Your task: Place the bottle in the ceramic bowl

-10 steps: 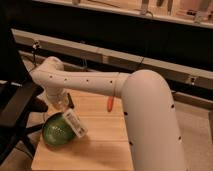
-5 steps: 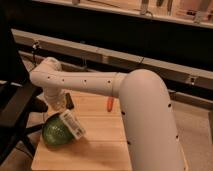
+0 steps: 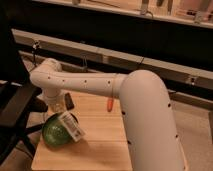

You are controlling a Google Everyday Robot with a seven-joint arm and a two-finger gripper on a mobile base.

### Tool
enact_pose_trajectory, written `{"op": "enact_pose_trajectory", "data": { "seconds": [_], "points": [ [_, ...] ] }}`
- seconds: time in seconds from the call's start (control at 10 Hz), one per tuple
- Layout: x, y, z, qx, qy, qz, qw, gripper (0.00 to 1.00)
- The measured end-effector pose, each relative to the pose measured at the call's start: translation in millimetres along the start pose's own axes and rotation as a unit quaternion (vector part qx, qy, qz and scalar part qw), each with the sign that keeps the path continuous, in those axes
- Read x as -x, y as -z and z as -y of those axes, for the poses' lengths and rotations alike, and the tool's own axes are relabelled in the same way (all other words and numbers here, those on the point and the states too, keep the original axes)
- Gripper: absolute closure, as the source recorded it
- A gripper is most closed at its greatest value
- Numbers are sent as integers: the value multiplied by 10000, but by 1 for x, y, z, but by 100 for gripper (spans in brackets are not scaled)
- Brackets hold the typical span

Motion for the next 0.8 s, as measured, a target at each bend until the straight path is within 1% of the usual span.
{"op": "enact_pose_trajectory", "data": {
  "seconds": [0.2, 0.4, 0.6, 0.7, 0.8],
  "points": [
    [1, -8, 7, -230, 253, 70, 9994, 67],
    [0, -12, 17, -348, 482, 121, 9982, 46],
    [-1, -15, 23, -460, 663, 106, 9967, 25],
    [-3, -14, 21, -417, 616, 86, 9972, 21],
    [-4, -13, 19, -377, 555, 88, 9977, 20]
  ]
}}
